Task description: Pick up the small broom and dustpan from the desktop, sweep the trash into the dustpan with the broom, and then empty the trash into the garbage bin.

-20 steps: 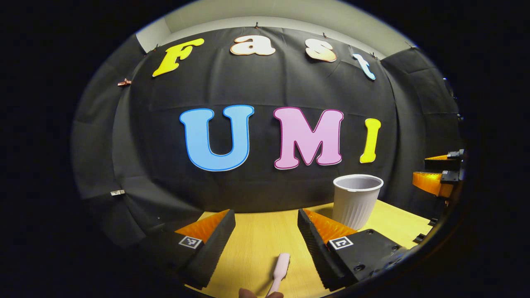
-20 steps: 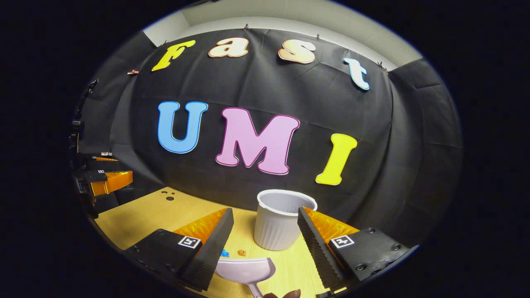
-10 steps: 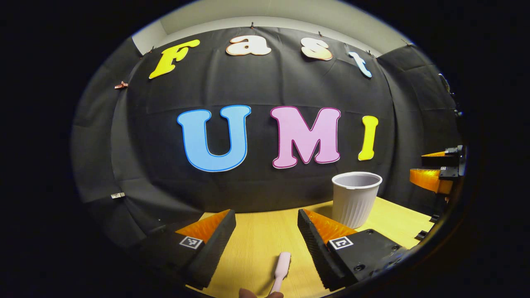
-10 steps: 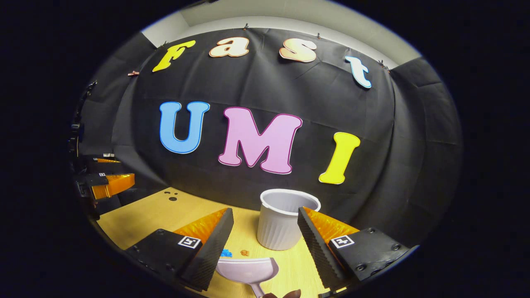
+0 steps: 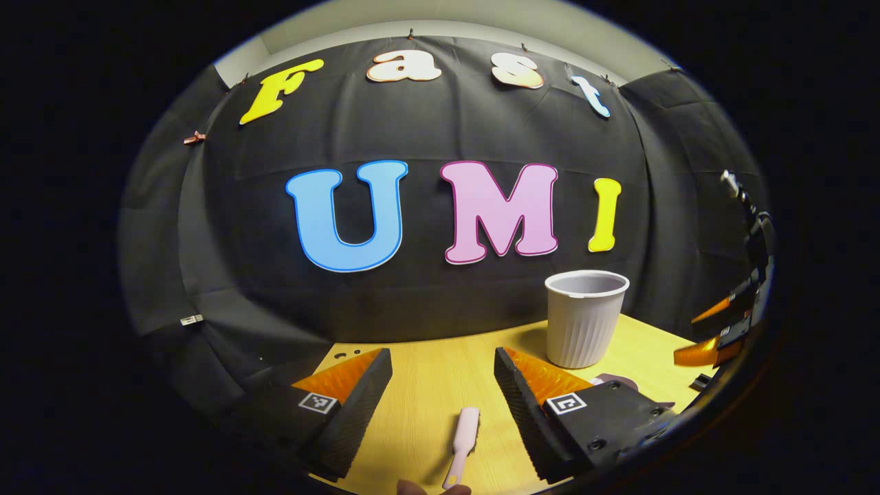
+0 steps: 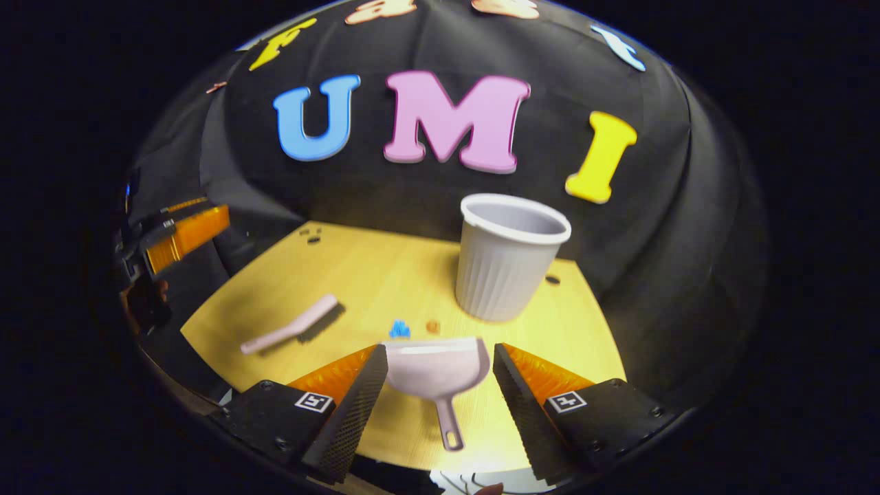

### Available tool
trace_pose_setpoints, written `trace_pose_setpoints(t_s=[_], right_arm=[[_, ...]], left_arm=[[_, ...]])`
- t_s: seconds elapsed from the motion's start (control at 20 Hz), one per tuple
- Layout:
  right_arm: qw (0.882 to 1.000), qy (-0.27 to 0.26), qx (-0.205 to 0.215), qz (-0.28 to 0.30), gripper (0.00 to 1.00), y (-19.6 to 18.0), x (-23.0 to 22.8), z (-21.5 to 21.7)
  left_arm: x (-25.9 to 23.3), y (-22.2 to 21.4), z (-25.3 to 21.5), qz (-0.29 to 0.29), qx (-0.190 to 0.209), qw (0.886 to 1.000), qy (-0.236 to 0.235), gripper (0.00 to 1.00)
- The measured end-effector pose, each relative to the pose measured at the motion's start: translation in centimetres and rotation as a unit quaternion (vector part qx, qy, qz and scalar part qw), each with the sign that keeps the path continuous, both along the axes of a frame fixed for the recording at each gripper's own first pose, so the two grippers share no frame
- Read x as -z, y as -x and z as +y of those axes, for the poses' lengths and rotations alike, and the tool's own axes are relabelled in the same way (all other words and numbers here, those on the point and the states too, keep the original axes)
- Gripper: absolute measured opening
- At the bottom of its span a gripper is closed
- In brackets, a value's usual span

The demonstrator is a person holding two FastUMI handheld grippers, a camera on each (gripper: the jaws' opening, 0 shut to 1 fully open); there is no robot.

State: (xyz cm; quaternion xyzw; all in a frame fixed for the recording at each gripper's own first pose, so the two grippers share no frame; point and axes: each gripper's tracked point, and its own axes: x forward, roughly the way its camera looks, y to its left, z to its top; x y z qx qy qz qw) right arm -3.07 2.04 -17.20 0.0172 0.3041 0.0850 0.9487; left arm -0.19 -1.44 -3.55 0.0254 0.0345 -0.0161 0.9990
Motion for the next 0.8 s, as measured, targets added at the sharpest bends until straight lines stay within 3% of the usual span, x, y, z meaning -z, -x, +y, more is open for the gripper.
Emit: trace_pose_setpoints(t_s=[0.35,0.55,0.8], right_arm=[[0.983,0.043,-0.042,0.172,0.89,0.9,13.1,-0.5],[0.973,0.031,-0.043,0.223,0.87,-0.5,18.1,0.7],[0.962,0.033,-0.052,0.266,0.87,-1.6,20.9,1.8]], left_arm=[[1.7,-0.2,-0.4,0.026,-0.015,0.999,-0.015,0.94],[2.6,-0.3,-0.4,0.043,-0.024,0.999,-0.016,0.94],[3.5,-0.4,0.3,0.057,-0.045,0.997,-0.016,0.94]])
